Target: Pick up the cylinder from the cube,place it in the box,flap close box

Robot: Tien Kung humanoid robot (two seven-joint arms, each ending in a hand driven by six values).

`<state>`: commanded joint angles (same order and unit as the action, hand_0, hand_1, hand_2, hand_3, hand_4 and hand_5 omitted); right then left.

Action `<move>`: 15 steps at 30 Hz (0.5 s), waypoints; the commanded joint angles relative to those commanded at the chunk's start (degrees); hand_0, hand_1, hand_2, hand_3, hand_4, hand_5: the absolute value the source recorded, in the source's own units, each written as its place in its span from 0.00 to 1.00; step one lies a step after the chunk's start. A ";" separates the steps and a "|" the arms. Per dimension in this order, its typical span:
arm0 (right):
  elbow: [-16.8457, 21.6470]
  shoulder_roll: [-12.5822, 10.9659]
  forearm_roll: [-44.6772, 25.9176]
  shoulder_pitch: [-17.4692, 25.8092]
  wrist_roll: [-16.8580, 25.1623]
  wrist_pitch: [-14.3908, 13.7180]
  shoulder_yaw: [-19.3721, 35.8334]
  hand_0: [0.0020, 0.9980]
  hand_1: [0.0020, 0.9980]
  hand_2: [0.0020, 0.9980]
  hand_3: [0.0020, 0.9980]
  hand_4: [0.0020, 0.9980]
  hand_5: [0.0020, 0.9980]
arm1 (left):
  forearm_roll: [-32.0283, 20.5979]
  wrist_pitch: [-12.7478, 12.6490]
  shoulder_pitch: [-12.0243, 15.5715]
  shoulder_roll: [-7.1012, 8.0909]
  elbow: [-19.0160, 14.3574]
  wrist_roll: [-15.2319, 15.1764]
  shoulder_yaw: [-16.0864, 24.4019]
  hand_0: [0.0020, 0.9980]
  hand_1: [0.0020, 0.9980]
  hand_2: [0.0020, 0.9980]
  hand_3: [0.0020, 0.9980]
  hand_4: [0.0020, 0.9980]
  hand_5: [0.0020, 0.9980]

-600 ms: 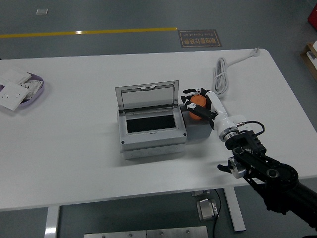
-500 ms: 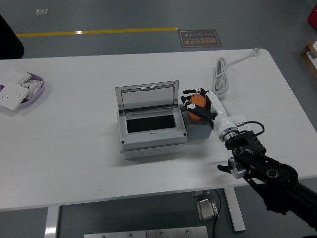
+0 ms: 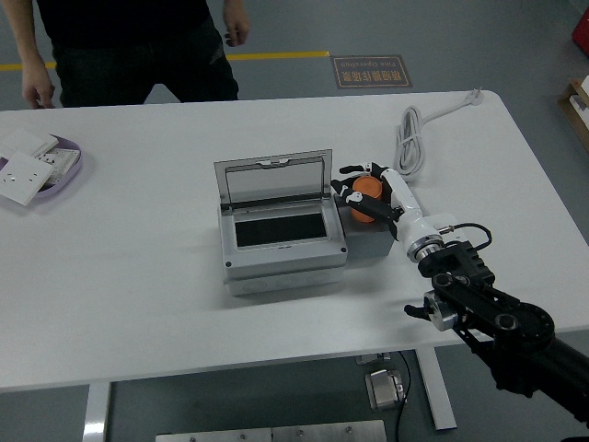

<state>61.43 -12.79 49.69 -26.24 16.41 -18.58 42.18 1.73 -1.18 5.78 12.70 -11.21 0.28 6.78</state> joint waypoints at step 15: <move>-0.72 0.03 0.42 0.04 -0.28 0.00 -0.29 0.75 0.65 0.55 0.63 1.00 0.47 | 0.19 -0.02 -0.20 -0.08 0.06 -0.10 0.25 0.63 0.65 0.63 0.67 0.72 0.25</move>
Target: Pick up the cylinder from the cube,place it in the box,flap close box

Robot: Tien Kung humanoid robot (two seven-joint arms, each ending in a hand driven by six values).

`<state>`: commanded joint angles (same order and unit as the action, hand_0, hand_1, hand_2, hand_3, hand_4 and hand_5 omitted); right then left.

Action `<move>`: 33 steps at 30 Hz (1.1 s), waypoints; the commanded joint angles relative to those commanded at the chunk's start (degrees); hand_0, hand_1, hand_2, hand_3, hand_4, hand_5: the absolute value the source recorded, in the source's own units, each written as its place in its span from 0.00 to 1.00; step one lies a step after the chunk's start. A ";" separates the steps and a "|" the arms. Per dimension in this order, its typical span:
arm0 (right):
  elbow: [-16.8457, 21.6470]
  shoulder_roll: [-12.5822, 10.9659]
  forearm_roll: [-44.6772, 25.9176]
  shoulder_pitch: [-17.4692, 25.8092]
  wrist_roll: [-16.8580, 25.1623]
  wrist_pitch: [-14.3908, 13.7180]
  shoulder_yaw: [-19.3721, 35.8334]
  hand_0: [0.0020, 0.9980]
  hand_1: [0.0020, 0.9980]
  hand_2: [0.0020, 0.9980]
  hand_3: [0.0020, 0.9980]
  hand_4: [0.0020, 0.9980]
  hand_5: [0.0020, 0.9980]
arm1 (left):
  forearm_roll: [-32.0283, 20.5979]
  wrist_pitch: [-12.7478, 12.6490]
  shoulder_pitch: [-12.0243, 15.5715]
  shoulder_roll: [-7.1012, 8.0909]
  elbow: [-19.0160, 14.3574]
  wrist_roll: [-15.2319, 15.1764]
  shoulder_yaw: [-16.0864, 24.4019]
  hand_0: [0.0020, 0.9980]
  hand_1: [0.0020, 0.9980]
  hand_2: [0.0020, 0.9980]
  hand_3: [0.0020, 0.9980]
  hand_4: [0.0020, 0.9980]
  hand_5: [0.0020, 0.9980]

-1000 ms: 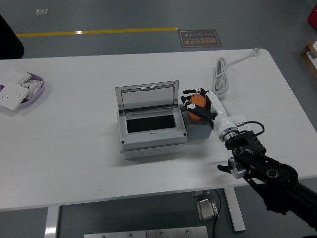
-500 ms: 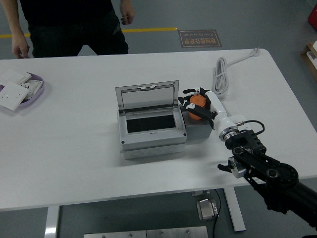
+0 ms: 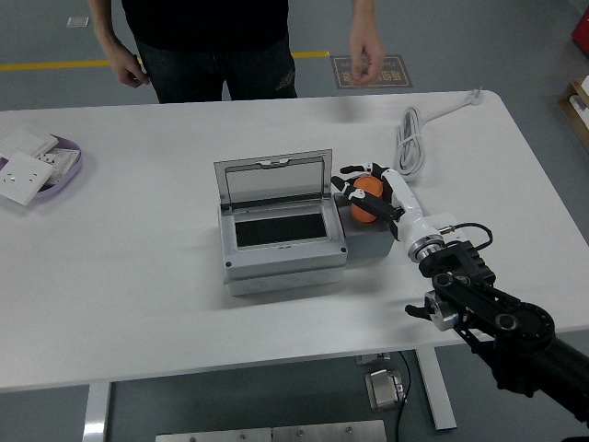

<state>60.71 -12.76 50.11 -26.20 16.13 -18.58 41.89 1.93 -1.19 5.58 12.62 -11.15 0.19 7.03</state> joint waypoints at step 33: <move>-0.74 0.05 2.33 0.00 -0.90 -1.08 -1.10 0.75 0.66 0.57 0.64 0.84 0.06 | -0.22 -0.27 -0.37 0.02 0.10 -0.31 -0.17 0.63 0.65 0.63 0.67 0.72 0.25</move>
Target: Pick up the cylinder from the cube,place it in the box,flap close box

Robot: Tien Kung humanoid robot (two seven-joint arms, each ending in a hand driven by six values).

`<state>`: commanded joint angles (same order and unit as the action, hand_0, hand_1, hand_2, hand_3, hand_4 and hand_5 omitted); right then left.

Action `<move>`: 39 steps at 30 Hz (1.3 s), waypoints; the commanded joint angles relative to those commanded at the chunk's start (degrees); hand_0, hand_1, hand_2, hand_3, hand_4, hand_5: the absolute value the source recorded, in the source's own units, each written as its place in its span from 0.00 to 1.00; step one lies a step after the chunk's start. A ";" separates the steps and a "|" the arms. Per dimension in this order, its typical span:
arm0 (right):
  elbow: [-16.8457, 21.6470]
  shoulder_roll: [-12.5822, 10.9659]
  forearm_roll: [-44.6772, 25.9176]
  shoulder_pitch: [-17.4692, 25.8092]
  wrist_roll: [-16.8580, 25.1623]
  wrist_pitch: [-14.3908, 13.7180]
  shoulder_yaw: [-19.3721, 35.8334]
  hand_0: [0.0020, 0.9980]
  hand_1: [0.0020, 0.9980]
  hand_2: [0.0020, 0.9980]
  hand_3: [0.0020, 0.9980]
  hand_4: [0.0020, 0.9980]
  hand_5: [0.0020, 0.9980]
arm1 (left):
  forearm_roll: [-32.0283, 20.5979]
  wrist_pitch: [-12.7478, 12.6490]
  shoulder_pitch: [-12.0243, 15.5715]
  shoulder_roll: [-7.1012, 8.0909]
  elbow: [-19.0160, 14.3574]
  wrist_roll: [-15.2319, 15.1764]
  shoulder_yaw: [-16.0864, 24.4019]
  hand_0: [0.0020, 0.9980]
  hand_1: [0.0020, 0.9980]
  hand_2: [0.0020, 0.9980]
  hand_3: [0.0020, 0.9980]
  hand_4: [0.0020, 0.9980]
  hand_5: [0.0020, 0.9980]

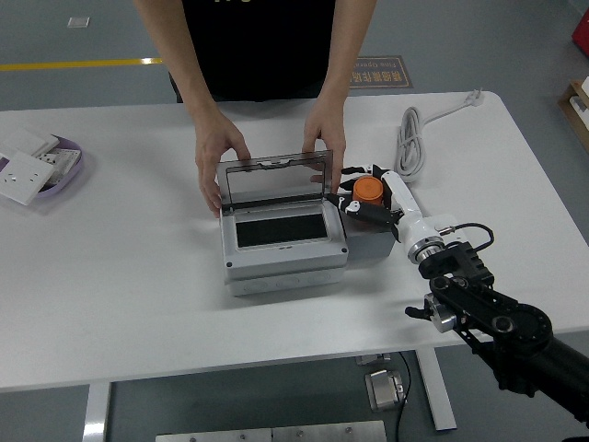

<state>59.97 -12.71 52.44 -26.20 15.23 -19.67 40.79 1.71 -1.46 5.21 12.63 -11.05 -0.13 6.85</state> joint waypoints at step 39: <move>2.27 0.25 -4.78 0.40 1.36 -1.47 0.49 0.48 0.44 0.41 0.30 0.02 0.00 | 0.24 -0.22 -0.05 -0.19 0.03 -0.24 0.55 0.63 0.65 0.63 0.67 0.72 0.25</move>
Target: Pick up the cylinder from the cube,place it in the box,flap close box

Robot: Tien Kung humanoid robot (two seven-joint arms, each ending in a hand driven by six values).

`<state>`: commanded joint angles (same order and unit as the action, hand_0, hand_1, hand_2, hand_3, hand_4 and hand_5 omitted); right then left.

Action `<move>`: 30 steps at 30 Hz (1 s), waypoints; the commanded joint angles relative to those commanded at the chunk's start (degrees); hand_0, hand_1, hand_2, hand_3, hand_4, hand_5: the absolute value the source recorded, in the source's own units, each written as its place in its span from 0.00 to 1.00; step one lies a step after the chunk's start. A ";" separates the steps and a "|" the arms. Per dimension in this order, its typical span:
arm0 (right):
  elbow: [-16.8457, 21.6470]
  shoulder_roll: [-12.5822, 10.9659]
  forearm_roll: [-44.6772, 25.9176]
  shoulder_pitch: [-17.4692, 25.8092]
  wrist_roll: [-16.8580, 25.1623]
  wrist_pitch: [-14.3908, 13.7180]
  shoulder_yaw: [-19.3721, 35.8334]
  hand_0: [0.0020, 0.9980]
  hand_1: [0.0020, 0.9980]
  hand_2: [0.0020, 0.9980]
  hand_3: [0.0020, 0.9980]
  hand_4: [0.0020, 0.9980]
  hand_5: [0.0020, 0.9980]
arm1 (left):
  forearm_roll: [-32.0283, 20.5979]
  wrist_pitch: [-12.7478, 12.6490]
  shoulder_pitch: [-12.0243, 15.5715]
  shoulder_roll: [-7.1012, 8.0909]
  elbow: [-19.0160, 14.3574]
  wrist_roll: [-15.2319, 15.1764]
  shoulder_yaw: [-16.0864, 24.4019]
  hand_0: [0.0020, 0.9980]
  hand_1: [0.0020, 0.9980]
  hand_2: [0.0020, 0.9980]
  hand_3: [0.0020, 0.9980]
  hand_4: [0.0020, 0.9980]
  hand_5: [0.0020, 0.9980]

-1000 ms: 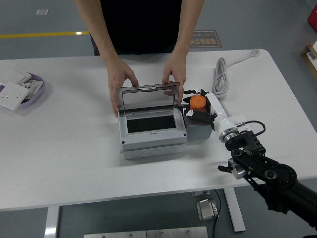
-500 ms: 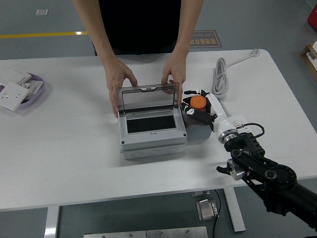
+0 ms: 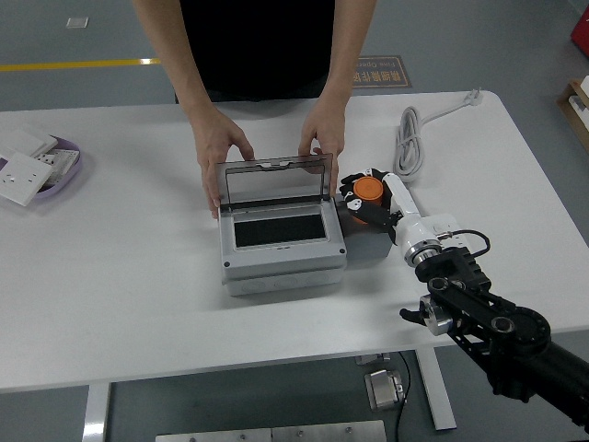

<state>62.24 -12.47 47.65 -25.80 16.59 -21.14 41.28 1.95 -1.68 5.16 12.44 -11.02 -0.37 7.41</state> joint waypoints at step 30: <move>16.36 0.05 26.69 -3.89 -13.68 -8.20 -9.57 0.07 0.22 0.35 0.24 0.00 0.00 | -2.04 -0.09 1.09 0.24 0.25 -0.08 -1.55 0.63 0.65 0.63 0.67 0.72 0.25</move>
<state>78.60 -12.42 74.34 -29.70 2.91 -29.34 31.71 -0.09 -1.76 6.24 12.68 -10.77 -0.45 5.85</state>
